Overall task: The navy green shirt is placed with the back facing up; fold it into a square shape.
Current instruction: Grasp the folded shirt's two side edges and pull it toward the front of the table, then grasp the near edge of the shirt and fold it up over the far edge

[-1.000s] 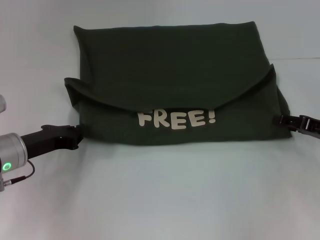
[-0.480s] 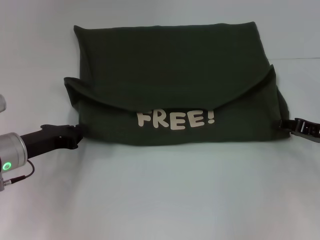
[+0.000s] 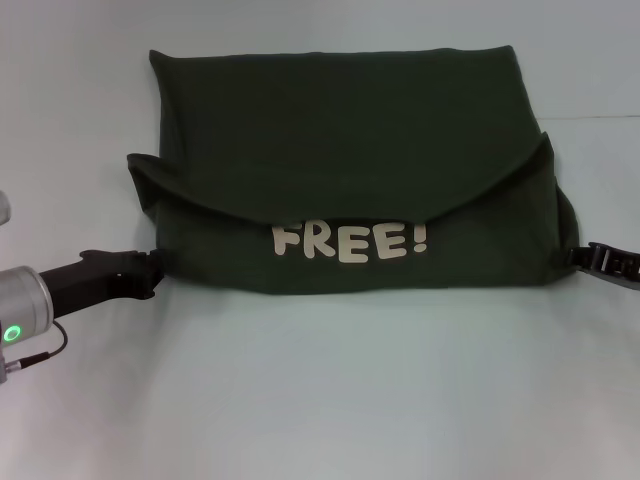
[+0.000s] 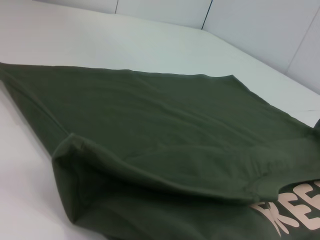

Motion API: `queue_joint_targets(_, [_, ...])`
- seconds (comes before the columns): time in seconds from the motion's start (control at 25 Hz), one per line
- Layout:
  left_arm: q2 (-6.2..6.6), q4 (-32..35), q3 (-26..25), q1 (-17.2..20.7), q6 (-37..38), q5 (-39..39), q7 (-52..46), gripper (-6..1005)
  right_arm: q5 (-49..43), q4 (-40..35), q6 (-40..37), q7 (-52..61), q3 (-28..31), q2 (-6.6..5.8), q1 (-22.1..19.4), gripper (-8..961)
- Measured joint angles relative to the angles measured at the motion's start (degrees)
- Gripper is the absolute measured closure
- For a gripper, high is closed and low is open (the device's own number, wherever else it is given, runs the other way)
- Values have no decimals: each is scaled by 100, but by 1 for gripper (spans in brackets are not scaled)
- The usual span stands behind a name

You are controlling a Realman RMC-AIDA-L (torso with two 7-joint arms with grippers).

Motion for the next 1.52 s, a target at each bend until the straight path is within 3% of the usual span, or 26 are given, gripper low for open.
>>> queue_joint_targets(0.2, [-3, 169, -22, 157, 247, -29, -195, 994, 96, -9, -316, -358, 210, 6, -139, 927])
queue_joint_targets(0.52, [26, 403, -424, 388, 1197, -32, -495, 993, 235, -258, -1356, -945, 689, 21, -657, 927])
queue_joint_targets(0.56, [50, 481, -644, 482, 1636, -14, -575, 993, 236, -278, -1443, -988, 718, 23, -709, 927])
queue_joint_targets(0.88, [90, 816, -1139, 890, 2865, 10, -899, 993, 237, -322, -2557, -1690, 921, 23, -1237, 926])
queue_joint_targets(1.52, [165, 1244, -1894, 1413, 4586, 26, -1133, 992, 213, -678, -4019, -2146, 1255, 43, -1869, 926])
